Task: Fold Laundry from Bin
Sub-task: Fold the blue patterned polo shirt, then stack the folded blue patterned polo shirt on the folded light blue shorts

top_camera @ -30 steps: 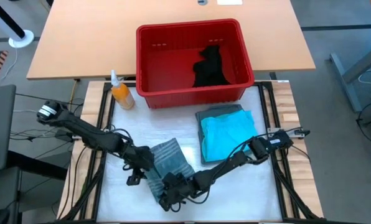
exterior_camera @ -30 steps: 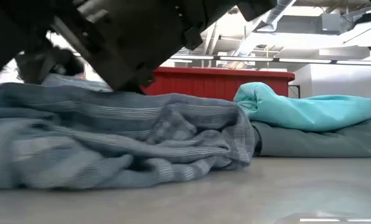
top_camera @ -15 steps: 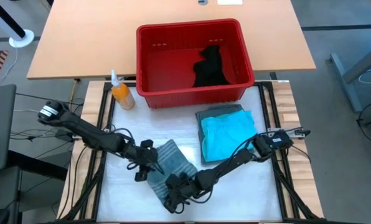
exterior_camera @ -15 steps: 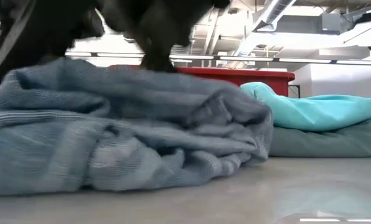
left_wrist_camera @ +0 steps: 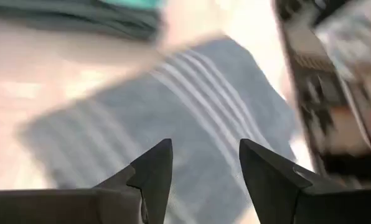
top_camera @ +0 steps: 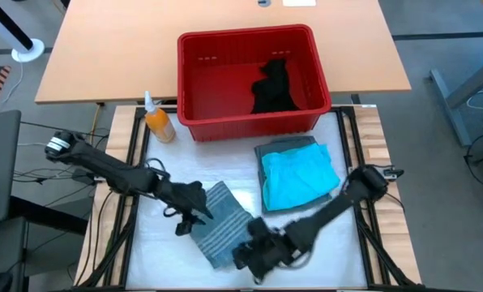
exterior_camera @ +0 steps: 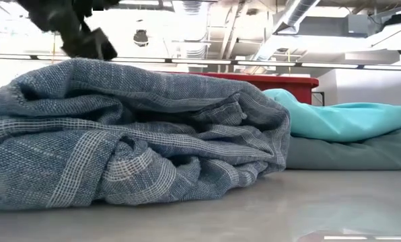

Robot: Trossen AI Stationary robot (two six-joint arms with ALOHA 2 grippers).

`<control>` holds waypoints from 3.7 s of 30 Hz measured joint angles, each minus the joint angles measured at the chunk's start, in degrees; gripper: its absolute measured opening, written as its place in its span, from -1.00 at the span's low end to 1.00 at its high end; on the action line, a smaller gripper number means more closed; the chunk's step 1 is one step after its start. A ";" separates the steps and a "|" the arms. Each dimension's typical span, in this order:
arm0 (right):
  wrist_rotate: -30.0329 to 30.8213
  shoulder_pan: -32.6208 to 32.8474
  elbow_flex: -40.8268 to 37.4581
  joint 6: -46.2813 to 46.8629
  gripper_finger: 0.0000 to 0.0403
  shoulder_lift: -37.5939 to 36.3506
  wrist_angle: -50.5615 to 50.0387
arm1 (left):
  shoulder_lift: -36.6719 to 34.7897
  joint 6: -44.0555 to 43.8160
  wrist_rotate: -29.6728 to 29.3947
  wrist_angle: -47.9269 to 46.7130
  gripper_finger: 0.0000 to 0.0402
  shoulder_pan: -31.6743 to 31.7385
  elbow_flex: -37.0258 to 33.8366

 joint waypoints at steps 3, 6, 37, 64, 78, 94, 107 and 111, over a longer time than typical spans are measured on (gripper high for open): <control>3.48 3.66 -1.76 13.43 0.32 0.05 -3.51 | -4.74 -3.76 -7.91 -4.42 -0.12 1.03 0.03; 7.61 6.23 -5.27 19.55 0.32 0.34 -1.82 | -6.74 -7.72 -10.99 -10.00 -0.11 3.59 0.02; 13.81 -0.60 -27.43 12.54 0.32 4.30 37.22 | -3.49 -29.18 3.46 26.35 0.40 12.95 -27.64; 9.38 -8.60 -27.72 -16.79 -0.83 -0.71 37.73 | 15.87 -29.57 2.77 45.26 -0.90 3.57 -25.34; 9.38 -9.48 -27.44 -30.46 -0.83 -25.75 10.98 | 12.38 -19.24 -4.43 44.57 -0.91 4.52 -7.97; 8.26 -21.32 -27.87 -41.64 -0.83 -50.68 -41.39 | 43.47 -14.00 -8.10 31.38 -0.92 15.96 39.00; -0.49 -37.25 -52.06 -61.84 -0.81 -63.01 -27.91 | 53.38 -21.45 -17.98 14.50 -0.91 15.65 51.45; -0.44 -39.88 -54.00 -68.88 -0.69 -62.83 -24.79 | 53.40 -23.96 -21.32 11.19 -0.91 15.53 51.45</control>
